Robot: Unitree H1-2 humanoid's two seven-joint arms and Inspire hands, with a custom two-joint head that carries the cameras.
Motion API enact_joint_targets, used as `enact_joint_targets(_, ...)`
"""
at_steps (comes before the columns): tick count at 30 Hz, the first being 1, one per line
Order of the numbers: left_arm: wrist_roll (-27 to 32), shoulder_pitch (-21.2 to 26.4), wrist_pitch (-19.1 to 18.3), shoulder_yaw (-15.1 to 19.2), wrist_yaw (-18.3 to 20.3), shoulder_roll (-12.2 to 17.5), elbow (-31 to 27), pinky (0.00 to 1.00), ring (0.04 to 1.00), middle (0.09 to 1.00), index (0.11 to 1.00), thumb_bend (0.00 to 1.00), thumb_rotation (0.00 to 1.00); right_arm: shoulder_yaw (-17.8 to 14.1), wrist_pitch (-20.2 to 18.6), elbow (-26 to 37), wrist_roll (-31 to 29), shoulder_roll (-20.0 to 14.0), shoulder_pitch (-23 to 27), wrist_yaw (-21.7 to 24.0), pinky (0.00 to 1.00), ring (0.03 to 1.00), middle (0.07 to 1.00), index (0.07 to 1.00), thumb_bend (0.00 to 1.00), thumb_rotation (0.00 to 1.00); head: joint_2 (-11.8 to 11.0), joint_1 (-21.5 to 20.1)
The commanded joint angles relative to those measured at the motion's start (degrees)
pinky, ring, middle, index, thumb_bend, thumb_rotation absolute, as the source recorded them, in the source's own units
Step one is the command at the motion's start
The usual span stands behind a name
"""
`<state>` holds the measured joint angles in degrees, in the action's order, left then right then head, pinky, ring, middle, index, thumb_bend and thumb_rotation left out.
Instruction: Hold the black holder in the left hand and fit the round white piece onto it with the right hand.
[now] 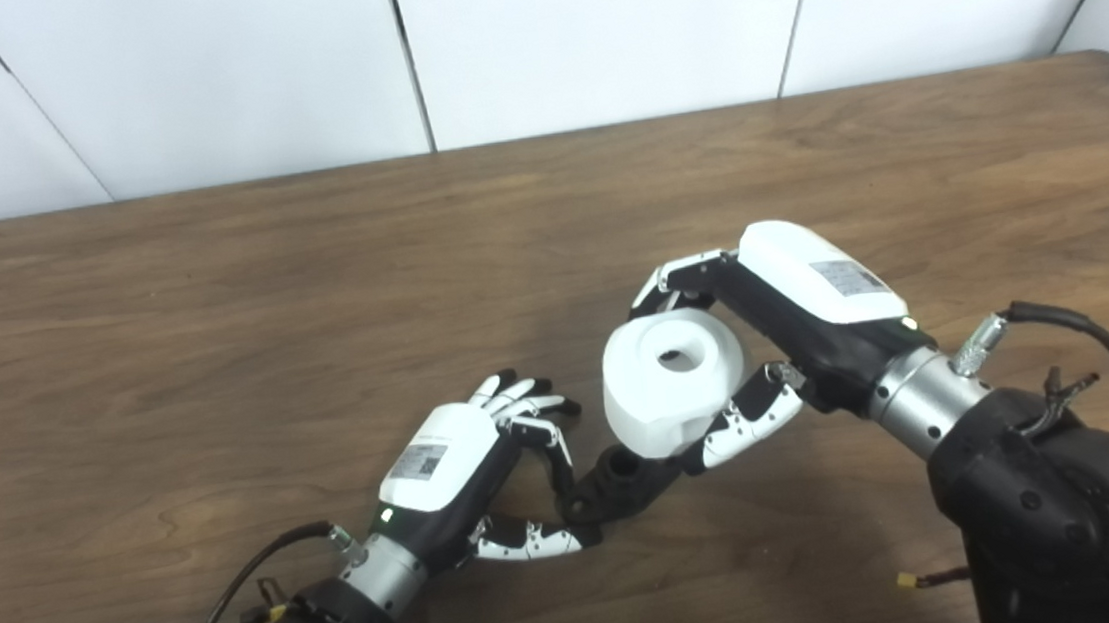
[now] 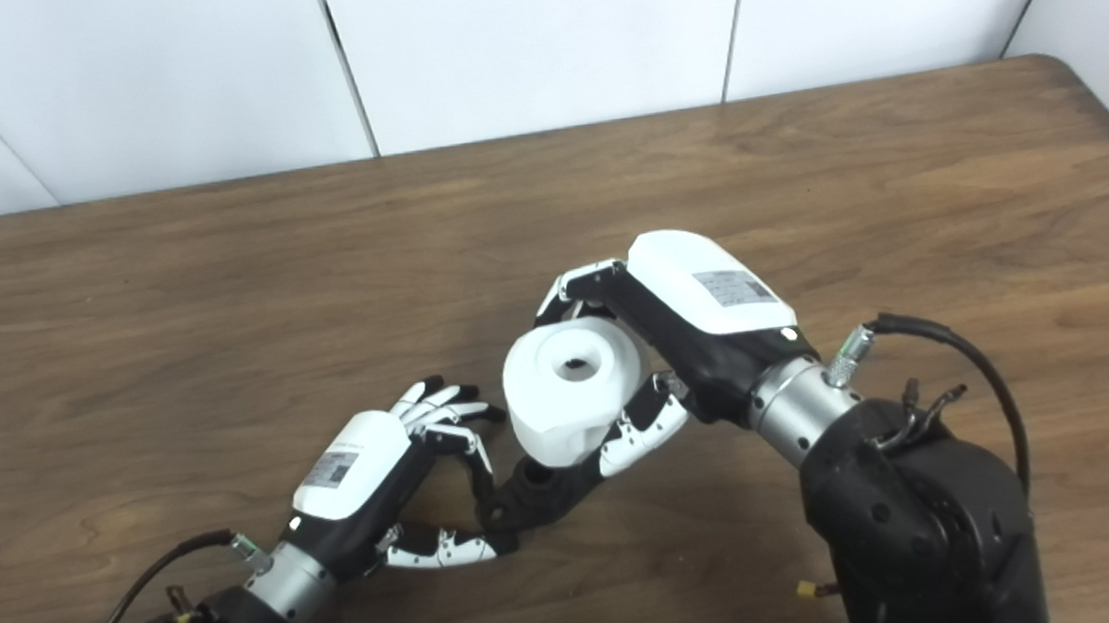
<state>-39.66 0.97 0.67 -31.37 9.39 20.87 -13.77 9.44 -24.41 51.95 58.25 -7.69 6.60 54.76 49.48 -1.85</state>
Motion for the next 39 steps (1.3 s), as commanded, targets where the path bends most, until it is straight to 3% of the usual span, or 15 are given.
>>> enact_joint_targets(1,-2.57,-1.79,-2.27,-2.95,6.34,-0.36,2.09,1.0,0.92,0.81,0.488,0.52,0.06,-0.25,1.78,1.16,0.02,0.84,1.59,-1.53,0.74,0.567,0.466,0.5,0.53,0.0,0.2,-0.03)
enact_joint_targets(22,-3.11,-1.86,-3.08,-2.47,7.79,-1.05,1.13,1.0,0.917,0.81,0.488,0.52,0.06,2.18,8.33,-4.11,-0.17,2.71,-2.94,-7.62,0.77,0.589,0.456,0.506,0.53,0.0,0.82,-0.22)
enact_joint_targets(39,-3.47,-2.03,-3.41,-2.3,8.11,-0.97,0.57,1.0,0.916,0.809,0.488,0.52,0.06,3.71,11.11,-6.28,1.44,2.74,-5.09,-9.7,0.8,0.591,0.451,0.512,0.53,0.0,0.64,-0.73)
